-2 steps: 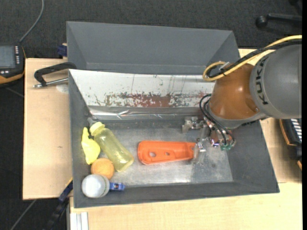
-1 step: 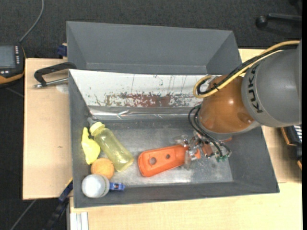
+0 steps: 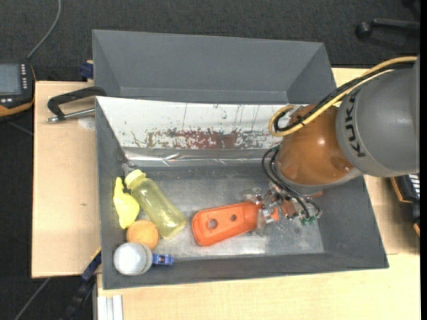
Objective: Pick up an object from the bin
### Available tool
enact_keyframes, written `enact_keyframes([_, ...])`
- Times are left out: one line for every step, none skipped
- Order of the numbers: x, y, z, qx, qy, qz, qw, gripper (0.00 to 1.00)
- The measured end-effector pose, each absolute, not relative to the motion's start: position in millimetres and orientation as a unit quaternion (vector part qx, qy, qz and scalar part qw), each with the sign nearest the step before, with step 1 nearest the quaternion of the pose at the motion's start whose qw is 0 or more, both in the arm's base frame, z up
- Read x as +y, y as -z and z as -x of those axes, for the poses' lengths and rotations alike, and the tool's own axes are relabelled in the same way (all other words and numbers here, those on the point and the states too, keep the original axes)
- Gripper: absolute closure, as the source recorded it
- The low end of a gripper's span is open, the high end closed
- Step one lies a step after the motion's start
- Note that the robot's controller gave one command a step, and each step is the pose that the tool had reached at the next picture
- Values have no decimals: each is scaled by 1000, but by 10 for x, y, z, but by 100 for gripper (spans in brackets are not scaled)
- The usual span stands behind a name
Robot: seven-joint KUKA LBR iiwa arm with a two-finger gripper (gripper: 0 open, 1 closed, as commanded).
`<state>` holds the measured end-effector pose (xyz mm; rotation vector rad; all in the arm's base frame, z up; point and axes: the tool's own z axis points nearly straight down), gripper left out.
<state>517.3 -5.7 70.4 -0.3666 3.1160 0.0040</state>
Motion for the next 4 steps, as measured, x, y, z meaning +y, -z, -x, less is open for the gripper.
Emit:
enact_keyframes([-54, -735, -5022, 992, -2, 129, 2, 100])
enact_keyframes([-38, -716, -5079, 991, -2, 132, 4, 100])
enact_keyframes([-57, -1309, -5080, 992, -2, 128, 1, 100])
enact_keyframes([-63, -1836, -5102, 992, -1, 126, 6, 100])
